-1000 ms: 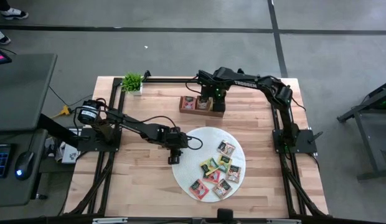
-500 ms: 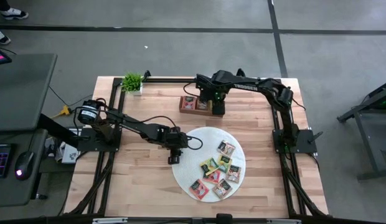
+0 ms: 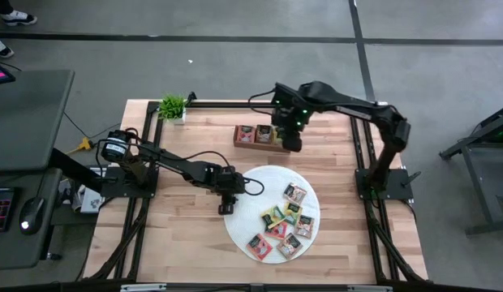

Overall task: Pick & Place Tea
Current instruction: Put the yellow tea bag into the right section of the wooden organizer

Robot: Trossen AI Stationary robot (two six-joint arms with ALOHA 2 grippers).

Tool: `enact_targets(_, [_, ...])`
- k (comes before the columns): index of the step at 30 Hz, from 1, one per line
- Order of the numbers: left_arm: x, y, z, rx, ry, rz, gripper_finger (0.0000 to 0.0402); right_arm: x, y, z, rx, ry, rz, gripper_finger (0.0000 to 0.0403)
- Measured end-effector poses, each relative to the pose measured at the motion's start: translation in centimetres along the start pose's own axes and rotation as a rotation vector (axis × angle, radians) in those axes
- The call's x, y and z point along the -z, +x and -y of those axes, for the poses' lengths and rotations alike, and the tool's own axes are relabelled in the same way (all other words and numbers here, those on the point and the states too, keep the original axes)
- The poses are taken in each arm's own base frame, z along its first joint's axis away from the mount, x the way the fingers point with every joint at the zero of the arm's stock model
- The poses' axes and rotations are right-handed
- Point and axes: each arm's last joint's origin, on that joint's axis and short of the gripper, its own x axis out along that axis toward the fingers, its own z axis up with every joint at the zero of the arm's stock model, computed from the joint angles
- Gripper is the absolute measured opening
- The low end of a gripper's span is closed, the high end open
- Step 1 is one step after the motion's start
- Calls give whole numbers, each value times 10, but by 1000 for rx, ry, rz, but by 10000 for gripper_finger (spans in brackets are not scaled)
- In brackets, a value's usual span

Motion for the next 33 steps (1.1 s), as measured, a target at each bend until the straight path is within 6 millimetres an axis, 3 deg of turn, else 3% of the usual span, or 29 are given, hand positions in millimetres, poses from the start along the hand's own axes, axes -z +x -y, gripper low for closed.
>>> enact_targets(4, [0, 0, 0, 9, 15, -1, 168, 10, -18, -25, -97, -42, 70, 138])
enact_targets(7, [0, 0, 0, 17, 17, -1, 168, 23, -16, -44, -111, -64, 89, 138])
enact_targets(16, [-2, 0, 3, 87, 18, 11, 168, 72, 44, -99, -198, -52, 219, 138])
enact_targets(26, [-14, -2, 8, 218, -11, 125, 168, 105, 112, -144, -268, -25, 391, 136])
enact_targets(29, [-21, -4, 10, 288, -20, 186, 168, 113, 123, -150, -265, -3, 408, 119])
enact_targets(33, [-26, -5, 11, 313, -32, 234, 168, 119, 127, -157, -239, -19, 421, 68])
